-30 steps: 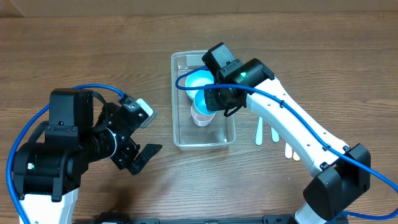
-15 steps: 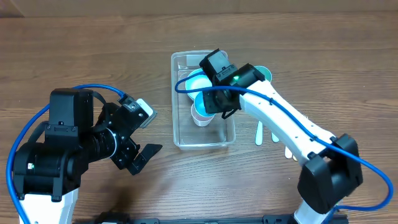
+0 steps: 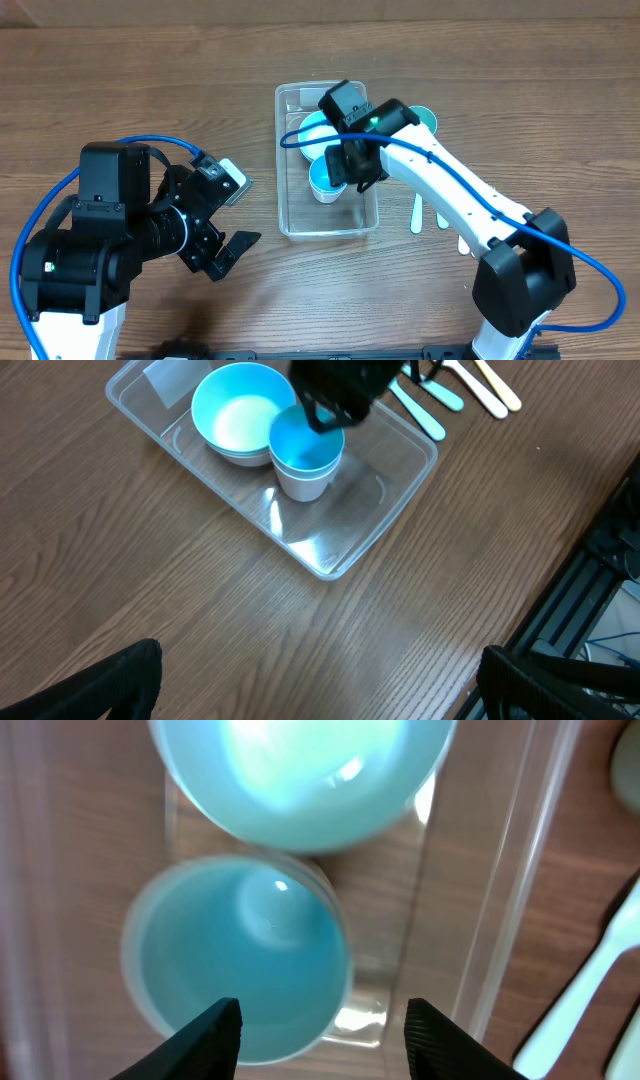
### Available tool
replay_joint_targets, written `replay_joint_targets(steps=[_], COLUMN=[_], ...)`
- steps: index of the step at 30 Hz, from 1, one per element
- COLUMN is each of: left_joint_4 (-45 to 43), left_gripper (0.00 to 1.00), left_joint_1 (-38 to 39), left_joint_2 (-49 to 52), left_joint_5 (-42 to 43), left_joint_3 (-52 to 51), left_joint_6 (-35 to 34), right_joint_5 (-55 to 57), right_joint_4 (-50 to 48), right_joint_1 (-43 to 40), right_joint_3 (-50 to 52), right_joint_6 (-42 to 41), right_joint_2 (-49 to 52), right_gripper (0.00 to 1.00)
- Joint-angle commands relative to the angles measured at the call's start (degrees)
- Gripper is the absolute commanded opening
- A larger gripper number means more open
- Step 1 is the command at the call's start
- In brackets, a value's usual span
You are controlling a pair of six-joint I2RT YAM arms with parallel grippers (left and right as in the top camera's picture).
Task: Pack container
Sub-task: 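Carry the blue cup into the container and nest it in the pink cup, then grasp the teal cup with the right gripper and lift it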
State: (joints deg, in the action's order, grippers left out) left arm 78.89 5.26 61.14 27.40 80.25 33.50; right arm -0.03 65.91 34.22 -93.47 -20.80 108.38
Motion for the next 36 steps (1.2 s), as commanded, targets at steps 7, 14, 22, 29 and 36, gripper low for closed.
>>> replay_joint_targets(steps=[7,14,22,29,36], left_joint_4=[0.0,0.0,0.0,0.0,0.0], left_gripper=[1.0,1.0,1.0,1.0,1.0], left_joint_1=[0.0,0.0,0.0,0.0,0.0], left_joint_2=[0.0,0.0,0.0,0.0,0.0], left_joint_5=[0.5,0.5,0.5,0.5,0.5], left_joint_3=[0.6,0.6,0.6,0.6,0.6], left_joint_6=[1.2,1.2,1.2,1.2,1.2], right_joint_5=[3.6,-4.5,-5.0,-2.4,-2.5], right_joint_4=[3.6,-6.6,-4.5,-10.5,-15.2], right_joint_1=[-17.2,-32.4,-28.6,-28.4,-28.4], right_joint_3=[-16.2,-8.2,-6.7,0.2,1.7], right_joint_6=[4.7,4.8,7.8,7.5,7.5], right_joint_2=[-3.8,0.1,8.6,8.8,10.5], right_gripper=[0.63,0.64,0.59,0.61,0.19])
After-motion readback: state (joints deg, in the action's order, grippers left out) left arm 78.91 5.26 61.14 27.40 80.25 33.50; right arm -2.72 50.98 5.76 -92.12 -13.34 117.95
